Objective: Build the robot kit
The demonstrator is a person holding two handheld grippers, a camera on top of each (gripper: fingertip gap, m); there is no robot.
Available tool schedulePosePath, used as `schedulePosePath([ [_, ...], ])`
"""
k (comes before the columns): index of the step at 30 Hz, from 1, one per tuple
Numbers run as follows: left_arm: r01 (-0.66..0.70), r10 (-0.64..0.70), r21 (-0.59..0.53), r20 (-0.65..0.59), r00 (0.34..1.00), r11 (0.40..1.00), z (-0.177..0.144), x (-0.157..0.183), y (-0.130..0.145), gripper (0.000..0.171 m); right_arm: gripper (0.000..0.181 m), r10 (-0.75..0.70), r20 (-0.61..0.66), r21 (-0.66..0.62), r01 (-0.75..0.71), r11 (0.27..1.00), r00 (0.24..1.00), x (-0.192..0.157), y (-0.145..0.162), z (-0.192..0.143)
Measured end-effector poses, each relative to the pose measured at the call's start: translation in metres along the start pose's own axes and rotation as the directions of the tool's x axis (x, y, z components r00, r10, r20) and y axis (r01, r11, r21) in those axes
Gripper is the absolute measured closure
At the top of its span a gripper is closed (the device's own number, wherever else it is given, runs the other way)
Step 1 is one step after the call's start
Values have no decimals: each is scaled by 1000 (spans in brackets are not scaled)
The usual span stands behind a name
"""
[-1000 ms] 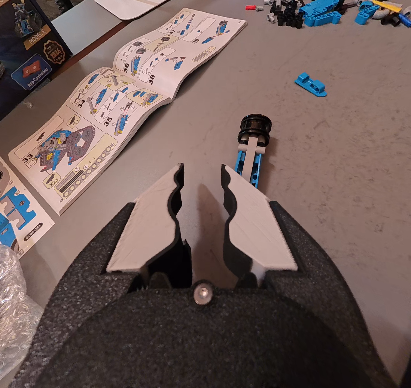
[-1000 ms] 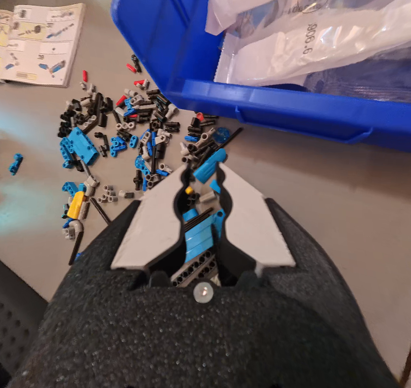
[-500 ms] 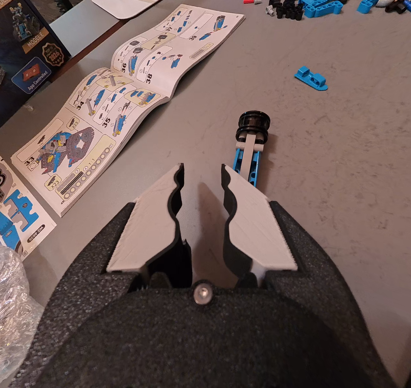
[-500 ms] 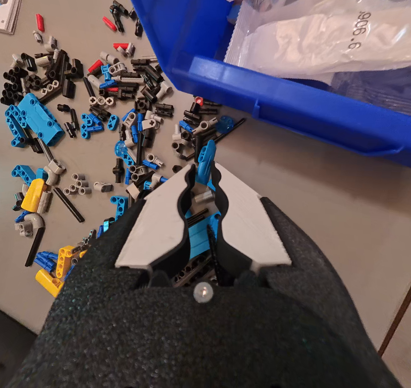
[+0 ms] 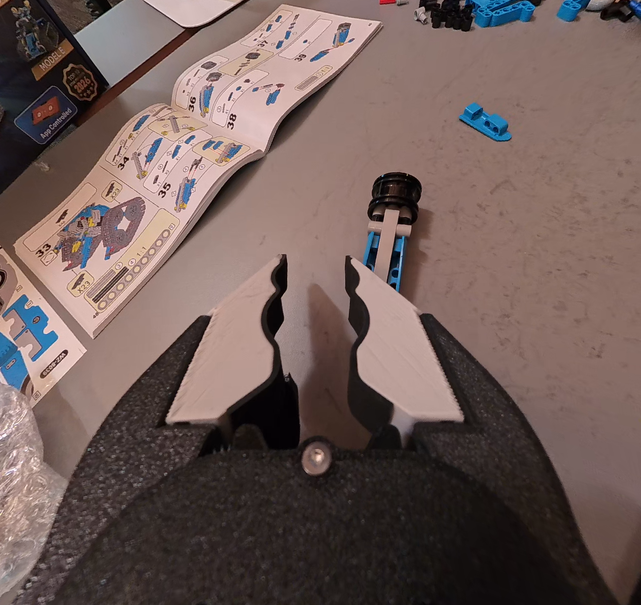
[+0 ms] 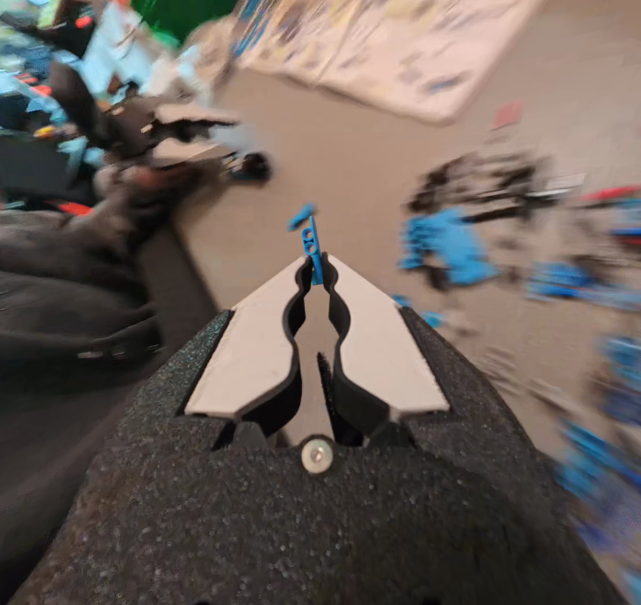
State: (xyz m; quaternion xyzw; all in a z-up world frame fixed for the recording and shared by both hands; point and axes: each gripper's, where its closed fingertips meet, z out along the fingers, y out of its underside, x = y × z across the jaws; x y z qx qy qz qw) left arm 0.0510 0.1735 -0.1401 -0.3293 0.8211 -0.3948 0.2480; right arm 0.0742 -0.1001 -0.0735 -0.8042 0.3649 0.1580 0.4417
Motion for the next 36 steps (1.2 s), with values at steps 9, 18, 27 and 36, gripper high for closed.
schedulePosePath([
  [9,2,-2,31,8,1000,1000,-5,-1,-3,139,171,123,-11,-227,-122,966,992,-19,44,125],
  [18,91,-103,180,59,993,980,-26,-19,-19,138,140,-82,-206,232,130,964,975,-32,-27,38],
  [27,243,-248,282,-16,969,928,-62,10,-71,97,135,-126,-354,392,269,879,927,-16,-38,64],
  [36,313,-445,411,279,851,856,-45,-13,-56,117,139,-99,-567,284,307,908,818,32,-30,50],
])
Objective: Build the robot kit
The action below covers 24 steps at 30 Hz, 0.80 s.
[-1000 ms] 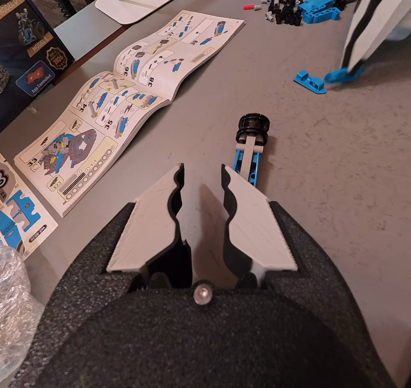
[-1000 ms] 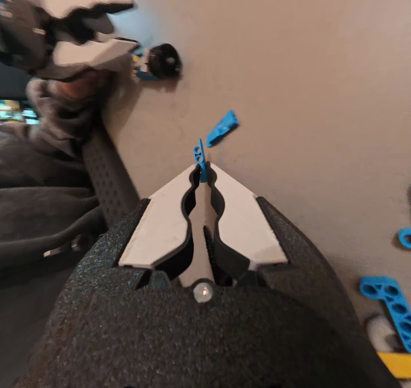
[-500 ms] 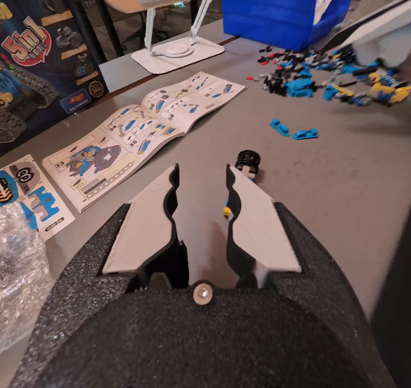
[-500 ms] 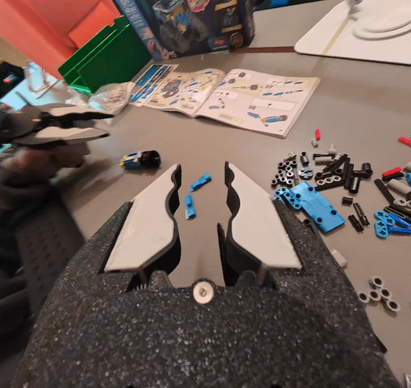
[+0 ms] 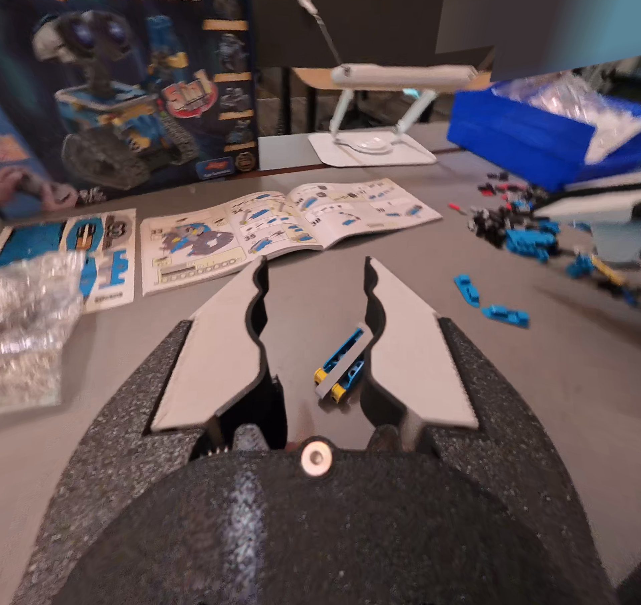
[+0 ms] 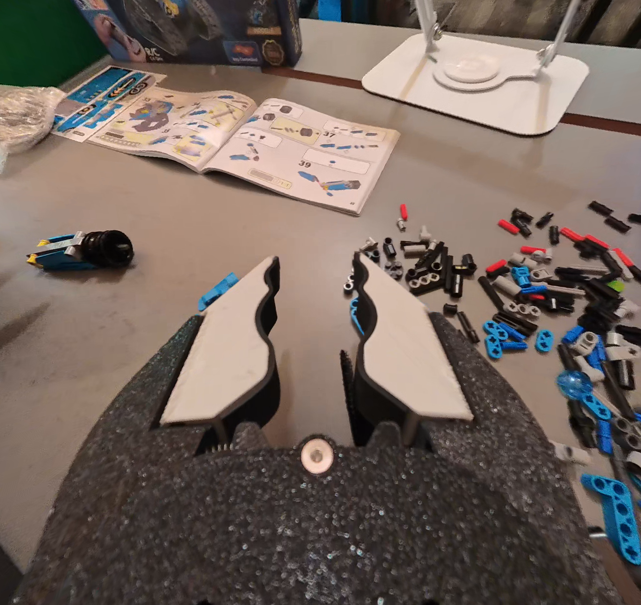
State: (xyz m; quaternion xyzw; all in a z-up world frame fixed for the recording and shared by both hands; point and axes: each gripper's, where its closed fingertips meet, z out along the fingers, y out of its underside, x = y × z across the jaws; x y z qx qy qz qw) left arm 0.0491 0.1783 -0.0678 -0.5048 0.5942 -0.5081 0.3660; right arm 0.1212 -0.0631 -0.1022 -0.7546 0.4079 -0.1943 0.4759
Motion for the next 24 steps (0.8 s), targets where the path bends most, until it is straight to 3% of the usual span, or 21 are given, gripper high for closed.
schedulePosePath([
  [2,89,-89,-14,-1,996,996,1,-7,0,127,139,9,-22,6,-9,1000,1000,7,-1,-3],
  [7,270,-268,36,-61,961,962,-2,-28,-12,123,145,56,-41,38,-55,998,998,16,-5,-7],
  [9,350,-348,-7,-127,929,937,1,-24,-8,123,149,56,-23,2,-56,998,998,12,1,-2],
  [16,293,-322,-154,-226,919,944,11,12,14,114,156,52,-6,-48,-52,997,999,3,9,4],
  [18,352,-387,-163,-326,863,922,3,27,8,115,156,59,5,-43,-59,997,998,1,7,3],
  [21,527,-521,-153,-519,677,836,-18,45,-20,110,156,66,9,-57,-65,996,998,1,10,5],
  [23,554,-541,-164,-553,634,816,-26,46,-27,111,156,78,21,-72,-76,995,997,-1,12,8],
  [24,545,-549,-182,-529,648,818,-25,46,-22,112,156,81,36,-81,-78,994,996,-3,13,9],
])
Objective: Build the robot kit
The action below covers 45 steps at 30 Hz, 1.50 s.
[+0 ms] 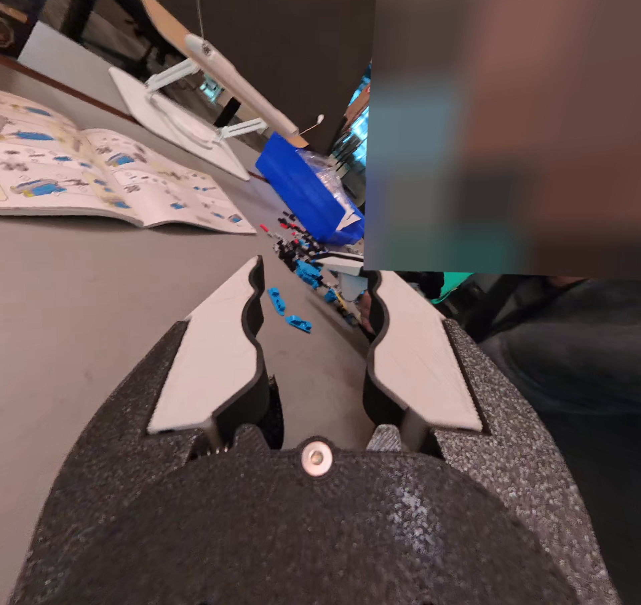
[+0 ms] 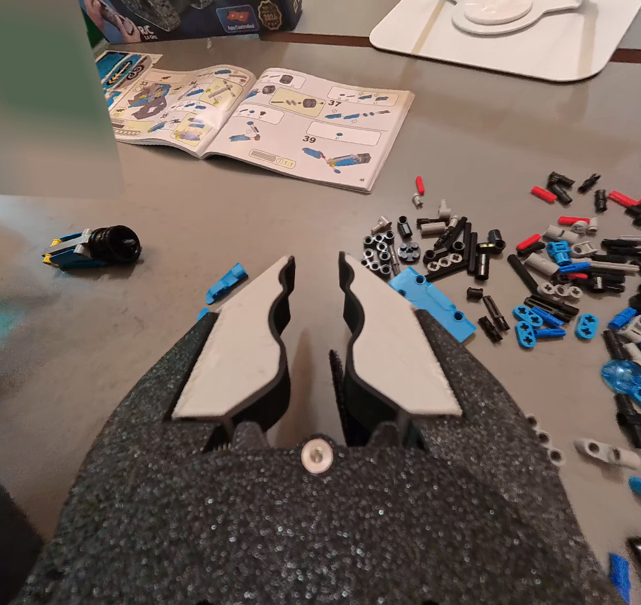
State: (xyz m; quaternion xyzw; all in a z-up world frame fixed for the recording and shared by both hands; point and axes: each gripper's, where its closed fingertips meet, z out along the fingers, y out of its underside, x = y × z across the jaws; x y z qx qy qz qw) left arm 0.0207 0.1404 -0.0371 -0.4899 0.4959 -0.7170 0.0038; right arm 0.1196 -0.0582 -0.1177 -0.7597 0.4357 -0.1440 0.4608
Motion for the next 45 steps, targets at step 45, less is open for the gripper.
schedulePosePath([
  [45,-367,414,-348,67,908,862,26,-18,45,103,158,-101,-75,-317,72,946,992,105,21,-36],
])
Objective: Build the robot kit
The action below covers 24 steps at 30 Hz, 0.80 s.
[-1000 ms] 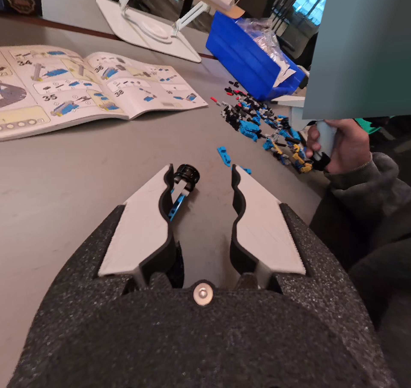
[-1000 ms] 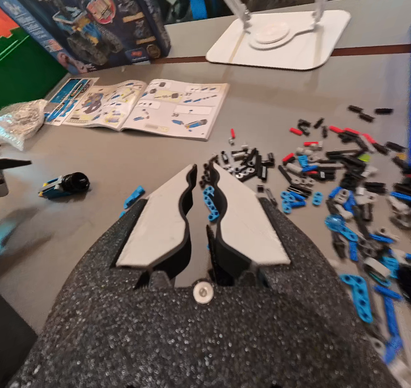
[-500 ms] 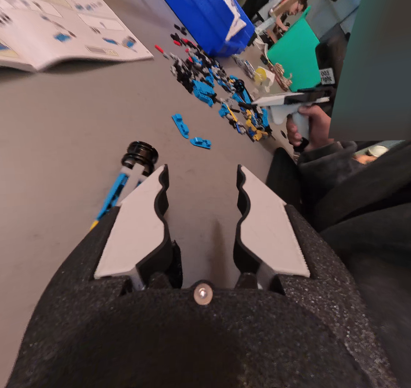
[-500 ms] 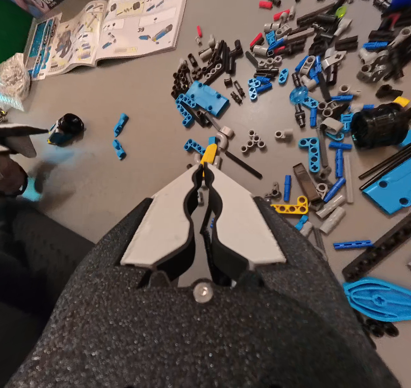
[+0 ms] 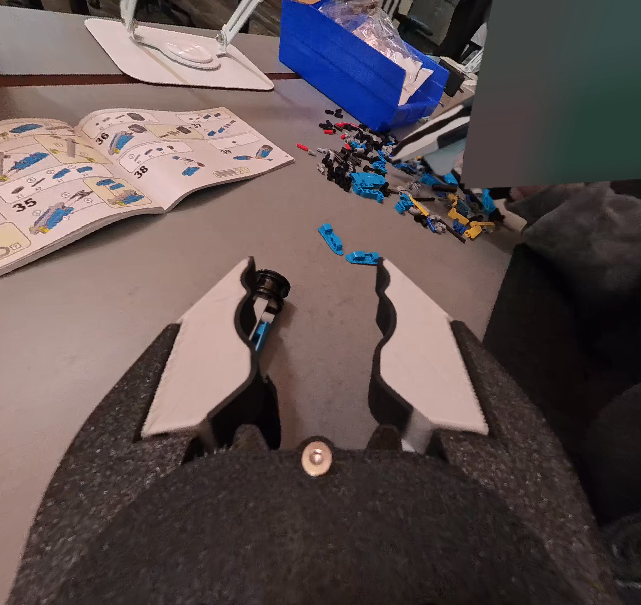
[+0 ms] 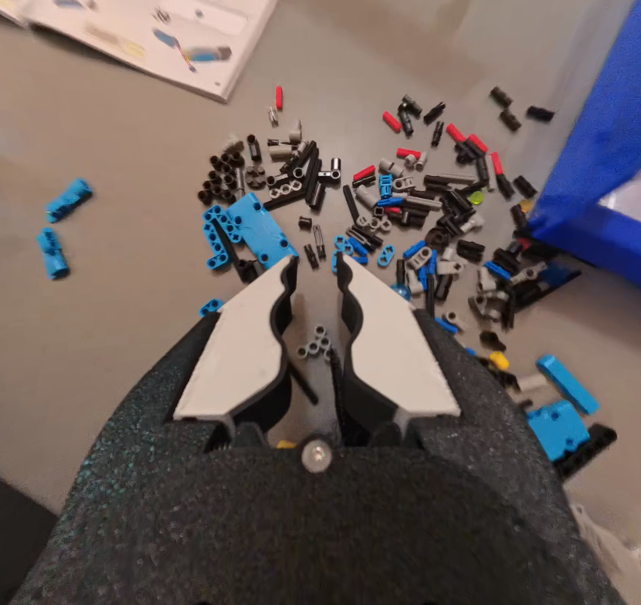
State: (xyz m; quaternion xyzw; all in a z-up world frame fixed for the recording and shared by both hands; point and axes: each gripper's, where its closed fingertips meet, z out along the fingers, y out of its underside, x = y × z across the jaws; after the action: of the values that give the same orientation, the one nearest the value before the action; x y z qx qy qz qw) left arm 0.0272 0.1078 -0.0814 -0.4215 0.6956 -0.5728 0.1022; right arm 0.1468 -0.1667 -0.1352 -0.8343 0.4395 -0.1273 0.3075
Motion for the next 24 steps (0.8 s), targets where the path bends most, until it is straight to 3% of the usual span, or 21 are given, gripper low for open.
schedulePosePath([
  [4,50,-49,25,-28,998,998,-4,-2,-5,102,160,17,72,-60,-13,998,997,-5,5,24],
  [9,57,-55,20,-54,997,998,-2,1,-6,102,167,67,89,-7,-67,998,994,0,-1,19],
  [16,75,-74,26,-65,995,997,-4,0,-6,102,180,59,84,-45,-55,997,995,1,6,27],
  [24,61,-61,-11,-60,996,998,-1,2,-1,102,178,60,125,-47,-54,997,990,-4,7,27],
])
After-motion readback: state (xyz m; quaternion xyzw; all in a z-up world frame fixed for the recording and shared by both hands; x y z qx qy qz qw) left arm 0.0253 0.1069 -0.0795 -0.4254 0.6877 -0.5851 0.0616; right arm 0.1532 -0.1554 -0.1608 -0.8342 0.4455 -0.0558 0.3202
